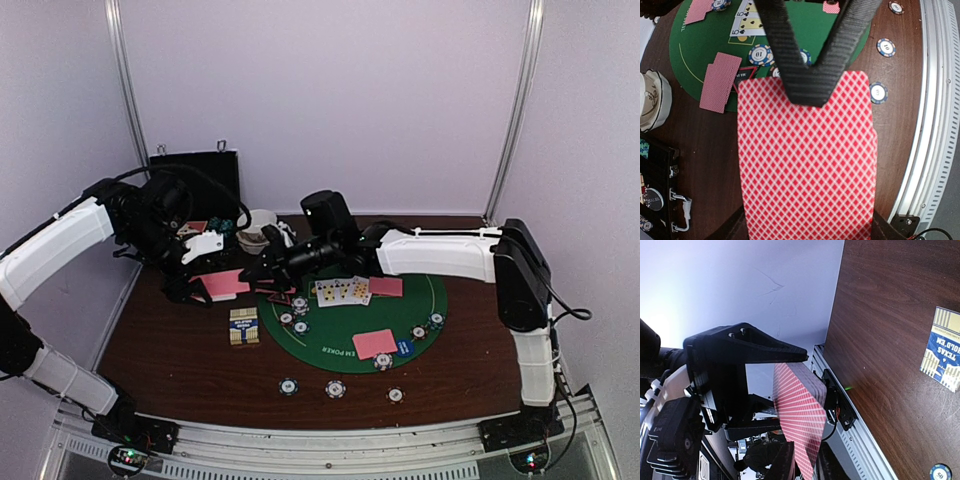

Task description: Distribute texas hold em gaming equipment

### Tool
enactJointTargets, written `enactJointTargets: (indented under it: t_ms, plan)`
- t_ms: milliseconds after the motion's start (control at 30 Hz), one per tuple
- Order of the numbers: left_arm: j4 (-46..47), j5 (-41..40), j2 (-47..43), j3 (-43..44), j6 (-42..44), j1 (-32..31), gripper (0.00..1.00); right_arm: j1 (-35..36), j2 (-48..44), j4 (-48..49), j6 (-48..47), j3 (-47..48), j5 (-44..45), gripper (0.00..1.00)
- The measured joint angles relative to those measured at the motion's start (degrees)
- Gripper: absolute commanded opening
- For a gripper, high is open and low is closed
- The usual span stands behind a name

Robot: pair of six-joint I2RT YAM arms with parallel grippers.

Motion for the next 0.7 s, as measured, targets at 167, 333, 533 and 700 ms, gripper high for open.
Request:
enactJointTargets:
  t_ms: [167,333,533,700]
  plan:
    - [0.31,-0.98,0.00,-0.59,0.00,0.00,0.00,0.02,-0.26,0.76,1.07,-0.24,-0.09,0.14]
    - [0.46,-1.62,0.00,-0.94,0.00,0.00,0.00,0.02,-1.51,1.16,1.73,-0.55,-0.11,0.14]
    - [0.50,-1.81,0.00,-0.96,0.00,0.00,0.00,0.22,-1.92,2.16,2.56,-0.55,-0.22,0.18]
    - [0.52,-1.84,0.00,-0.98,0.00,0.00,0.00,0.59,-1.81,3.54,3.87,-0.55,-0.63,0.25]
